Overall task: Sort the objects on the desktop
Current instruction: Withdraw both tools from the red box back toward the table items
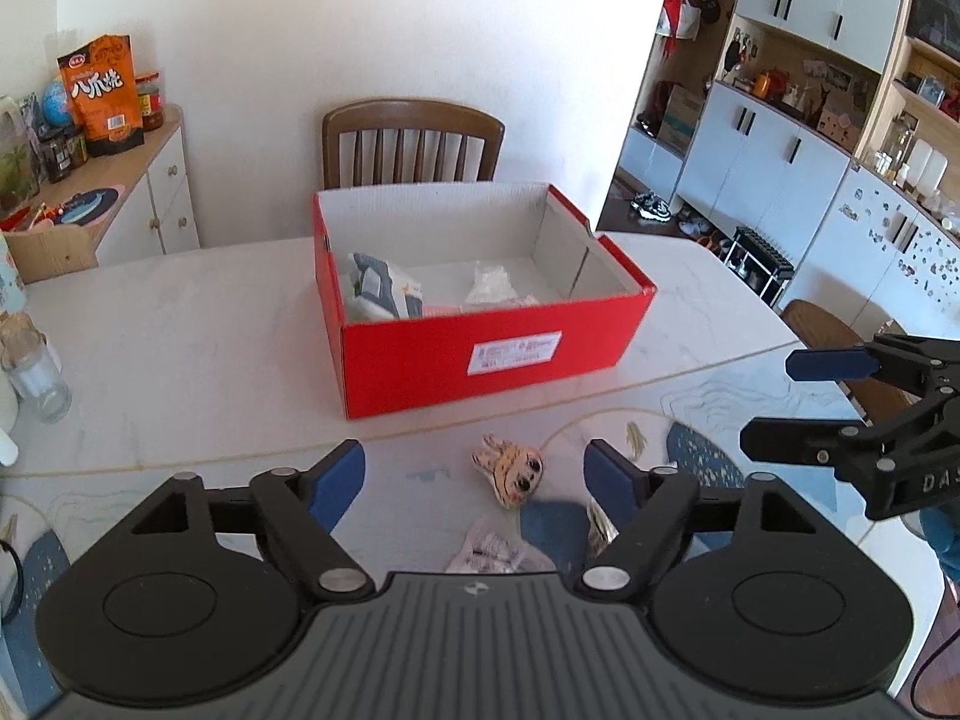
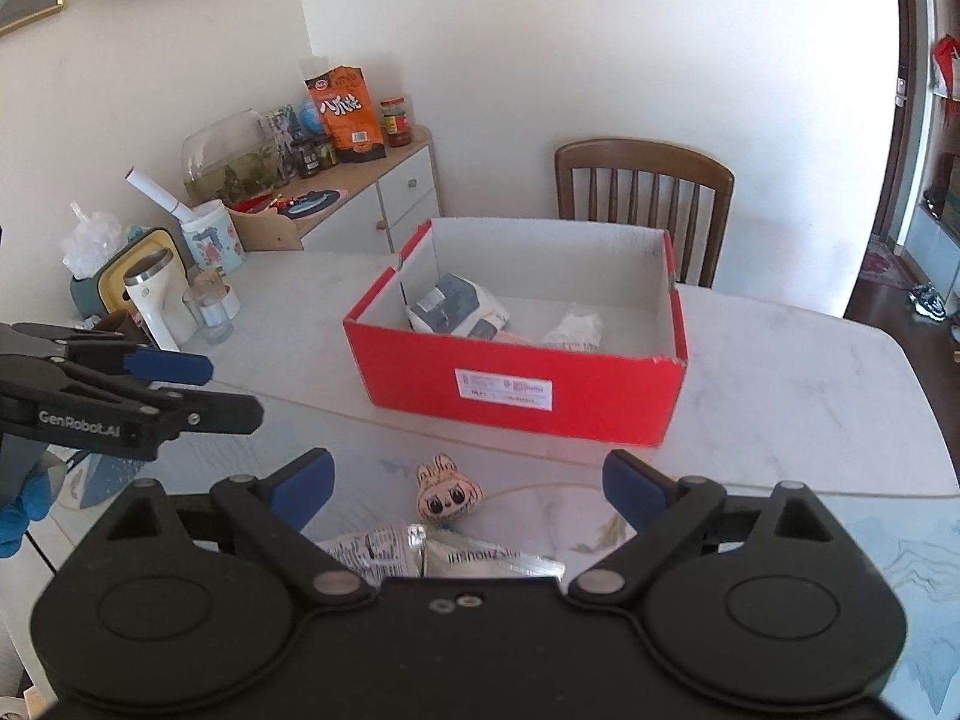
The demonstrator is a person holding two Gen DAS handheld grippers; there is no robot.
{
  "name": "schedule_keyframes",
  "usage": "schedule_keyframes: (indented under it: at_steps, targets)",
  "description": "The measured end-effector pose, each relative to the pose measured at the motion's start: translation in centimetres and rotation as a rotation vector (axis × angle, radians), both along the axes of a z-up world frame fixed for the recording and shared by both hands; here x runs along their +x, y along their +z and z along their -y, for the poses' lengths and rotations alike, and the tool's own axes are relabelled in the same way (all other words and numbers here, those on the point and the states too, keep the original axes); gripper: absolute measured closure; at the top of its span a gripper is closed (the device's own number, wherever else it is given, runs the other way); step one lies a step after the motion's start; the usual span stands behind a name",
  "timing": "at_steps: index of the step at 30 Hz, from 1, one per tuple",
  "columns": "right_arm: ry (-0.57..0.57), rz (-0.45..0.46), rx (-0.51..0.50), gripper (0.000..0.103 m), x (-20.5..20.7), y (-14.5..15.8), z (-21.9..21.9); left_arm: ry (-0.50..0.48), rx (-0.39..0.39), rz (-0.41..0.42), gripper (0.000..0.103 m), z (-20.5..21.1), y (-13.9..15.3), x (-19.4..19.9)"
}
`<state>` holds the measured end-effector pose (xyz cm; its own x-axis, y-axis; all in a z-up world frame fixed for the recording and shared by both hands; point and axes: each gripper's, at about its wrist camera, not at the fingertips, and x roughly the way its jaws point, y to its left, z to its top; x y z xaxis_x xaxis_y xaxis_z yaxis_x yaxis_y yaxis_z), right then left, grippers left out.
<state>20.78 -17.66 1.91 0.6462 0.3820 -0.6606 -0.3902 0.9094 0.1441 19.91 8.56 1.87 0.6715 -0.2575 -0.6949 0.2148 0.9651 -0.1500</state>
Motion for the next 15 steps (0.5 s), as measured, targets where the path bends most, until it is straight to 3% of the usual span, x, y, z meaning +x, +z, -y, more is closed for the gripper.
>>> schedule_keyframes:
  at_steps: [10,13,15]
  targets:
    - [-0.051,-0.029,0.004,0.007,-1.6,-1.9,0.7,0.006,-0.033,-0.036,0.013,-1.1,-2.4,-2.1]
    - [-0.055,-0.025,-0.005,0.007,-2.0,-2.4,0.7,0.01,-0.041,-0.048,0.0,-1.4,-3.4,-2.6]
    - [-0.058,-0.024,-0.012,0.007,-2.2,-2.8,0.7,0.002,-0.033,-0.052,0.0,-1.4,-4.0,-3.0]
